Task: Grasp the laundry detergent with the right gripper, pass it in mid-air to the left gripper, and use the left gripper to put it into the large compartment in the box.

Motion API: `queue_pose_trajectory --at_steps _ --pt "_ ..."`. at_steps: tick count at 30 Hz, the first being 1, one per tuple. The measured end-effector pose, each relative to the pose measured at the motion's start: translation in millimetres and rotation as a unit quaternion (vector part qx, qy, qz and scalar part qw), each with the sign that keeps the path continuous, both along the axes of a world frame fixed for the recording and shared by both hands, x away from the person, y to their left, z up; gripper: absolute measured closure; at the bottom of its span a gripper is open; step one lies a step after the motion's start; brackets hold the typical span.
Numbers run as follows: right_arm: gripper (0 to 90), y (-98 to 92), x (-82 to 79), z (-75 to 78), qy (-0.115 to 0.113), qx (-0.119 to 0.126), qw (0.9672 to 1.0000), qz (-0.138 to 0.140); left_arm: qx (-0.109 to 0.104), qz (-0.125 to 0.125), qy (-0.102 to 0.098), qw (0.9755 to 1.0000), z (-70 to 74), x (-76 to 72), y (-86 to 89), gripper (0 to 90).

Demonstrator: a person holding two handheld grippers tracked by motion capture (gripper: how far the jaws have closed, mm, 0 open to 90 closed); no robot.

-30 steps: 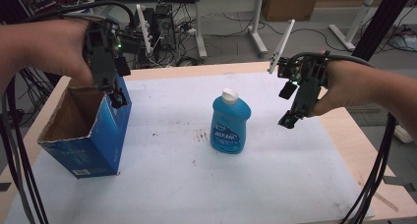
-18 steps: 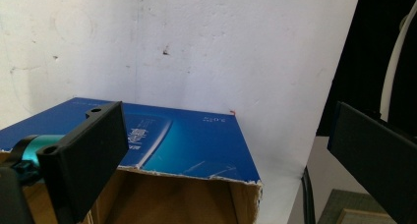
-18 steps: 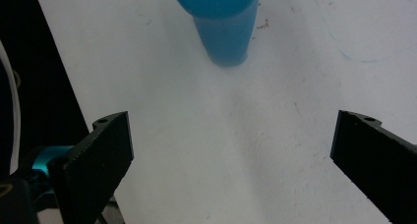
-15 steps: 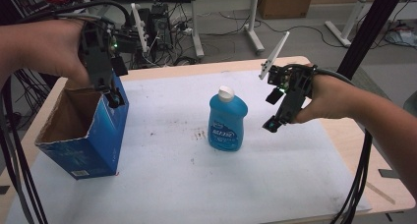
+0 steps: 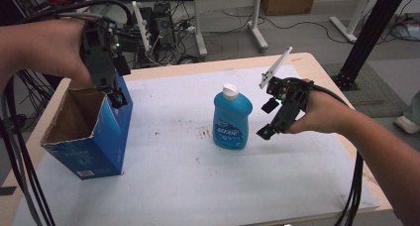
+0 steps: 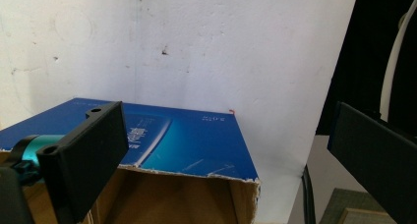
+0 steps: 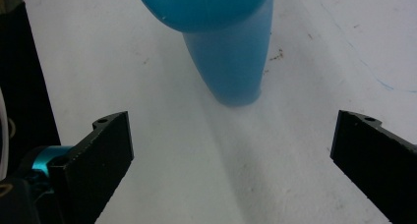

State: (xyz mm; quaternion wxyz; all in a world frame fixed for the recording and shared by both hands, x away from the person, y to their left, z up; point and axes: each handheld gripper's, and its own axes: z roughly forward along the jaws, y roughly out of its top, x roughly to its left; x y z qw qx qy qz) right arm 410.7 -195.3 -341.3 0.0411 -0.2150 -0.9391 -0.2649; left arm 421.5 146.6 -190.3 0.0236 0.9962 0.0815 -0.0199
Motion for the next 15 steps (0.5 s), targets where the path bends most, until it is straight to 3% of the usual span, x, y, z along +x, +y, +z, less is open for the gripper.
queue_pose_trajectory --at_steps 9,15 --pt "1.3 4.7 1.0 -16.9 -0.012 0.04 0.9991 -0.006 -0.004 -0.003 -0.002 1.0 0.4 -1.9 -2.2 1.7" --pt "1.3 10.3 5.1 -32.6 -0.019 0.079 0.9966 -0.014 -0.003 -0.004 -0.001 1.0 -0.3 -1.2 -3.2 1.7"
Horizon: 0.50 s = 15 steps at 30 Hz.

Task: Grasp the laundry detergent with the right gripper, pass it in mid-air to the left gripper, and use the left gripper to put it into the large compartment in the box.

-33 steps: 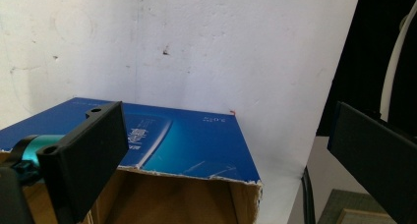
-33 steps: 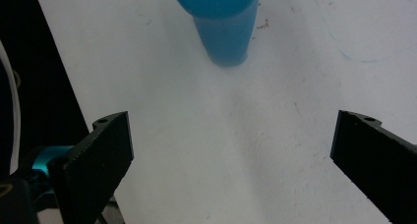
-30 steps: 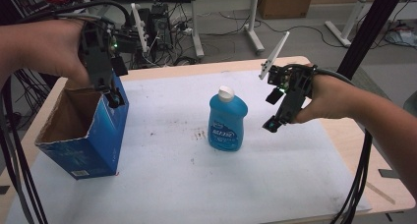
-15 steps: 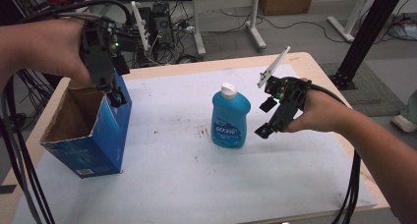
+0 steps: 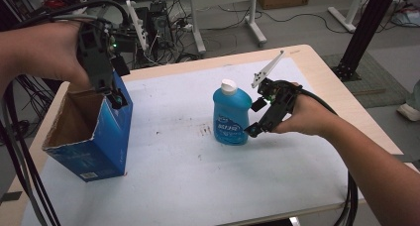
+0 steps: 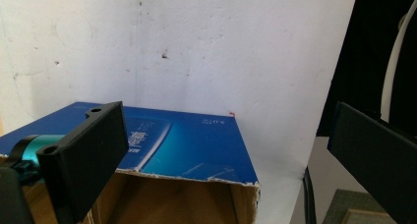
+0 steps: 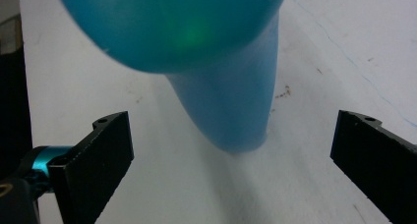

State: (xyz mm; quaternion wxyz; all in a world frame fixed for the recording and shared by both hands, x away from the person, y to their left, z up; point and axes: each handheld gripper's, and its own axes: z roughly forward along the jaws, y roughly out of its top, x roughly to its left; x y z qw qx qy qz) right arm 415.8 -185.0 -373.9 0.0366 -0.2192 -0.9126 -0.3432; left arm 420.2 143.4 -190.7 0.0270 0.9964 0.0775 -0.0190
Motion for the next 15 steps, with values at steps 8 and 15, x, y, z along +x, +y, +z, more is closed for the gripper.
queue_pose_trajectory --at_steps 8,15 --pt "1.3 3.4 4.5 -10.9 -0.006 0.043 0.999 -0.011 0.002 -0.002 0.001 1.0 -0.2 1.1 0.4 1.7" --pt "1.3 7.5 5.9 -13.2 -0.012 0.062 0.9979 -0.01 0.0 0.0 0.0 1.0 -0.2 1.6 2.7 1.7"
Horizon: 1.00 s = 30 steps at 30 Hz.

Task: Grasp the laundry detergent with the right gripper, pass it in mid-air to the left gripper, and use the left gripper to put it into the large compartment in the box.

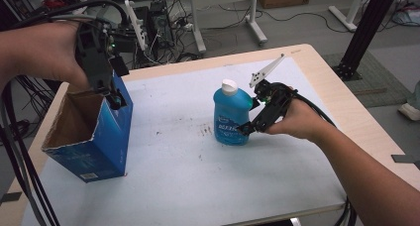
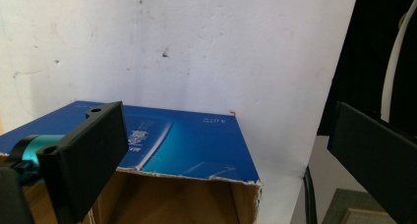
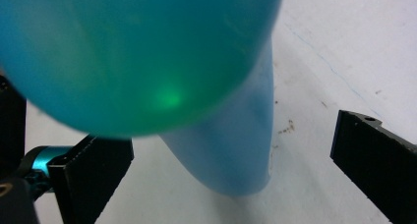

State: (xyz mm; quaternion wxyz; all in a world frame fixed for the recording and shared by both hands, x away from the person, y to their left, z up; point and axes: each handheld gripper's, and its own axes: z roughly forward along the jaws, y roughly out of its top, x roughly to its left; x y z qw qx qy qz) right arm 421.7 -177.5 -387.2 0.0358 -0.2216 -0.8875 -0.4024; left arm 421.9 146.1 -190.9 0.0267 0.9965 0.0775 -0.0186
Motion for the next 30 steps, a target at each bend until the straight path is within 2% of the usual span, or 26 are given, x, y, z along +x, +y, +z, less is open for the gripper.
queue_pose_trajectory --at_steps 6,10,30 --pt "1.3 4.4 0.1 -0.5 -0.011 0.033 0.9994 -0.006 0.0 -0.001 -0.002 1.0 0.5 -1.0 0.4 1.7" --pt "1.3 6.2 0.6 -2.3 -0.017 0.046 0.9988 -0.009 -0.002 -0.001 -0.003 1.0 1.5 -1.7 2.1 1.7" --pt "3.2 14.4 -2.4 -12.6 -0.041 0.086 0.9952 -0.025 -0.006 0.004 -0.004 1.0 -0.8 -2.7 11.8 1.7"
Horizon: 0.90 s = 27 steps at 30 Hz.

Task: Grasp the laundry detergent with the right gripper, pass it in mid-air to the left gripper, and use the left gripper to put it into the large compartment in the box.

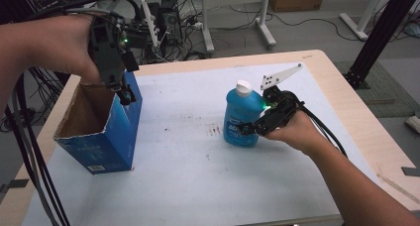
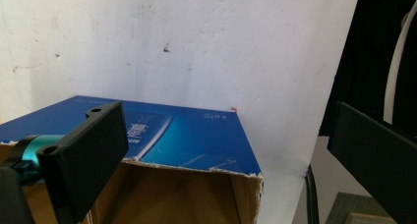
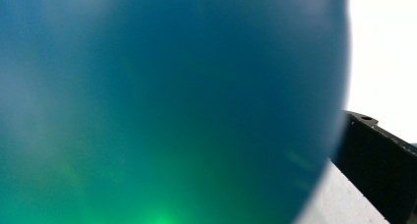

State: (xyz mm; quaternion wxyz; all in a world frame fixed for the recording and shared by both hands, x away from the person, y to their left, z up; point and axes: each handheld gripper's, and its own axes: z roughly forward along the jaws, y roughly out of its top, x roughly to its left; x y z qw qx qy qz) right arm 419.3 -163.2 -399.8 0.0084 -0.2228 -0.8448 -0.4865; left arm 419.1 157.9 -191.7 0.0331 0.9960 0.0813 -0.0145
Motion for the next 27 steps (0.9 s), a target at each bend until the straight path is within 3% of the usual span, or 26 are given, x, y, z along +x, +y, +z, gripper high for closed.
queue_pose_trajectory --at_steps 15,26,27 --pt "14.9 -1.9 -3.6 -1.8 -0.029 0.009 0.9995 -0.012 0.0 -0.001 -0.001 1.0 -0.5 -0.1 0.9 1.7" --pt "20.2 1.0 -4.7 -3.2 -0.036 0.003 0.9993 -0.005 0.002 -0.001 0.0 1.0 -1.1 0.6 2.1 1.7" --pt "24.6 0.7 -4.6 -3.2 -0.035 0.002 0.9994 -0.004 0.002 -0.002 0.001 1.0 -1.0 0.6 2.1 1.7"
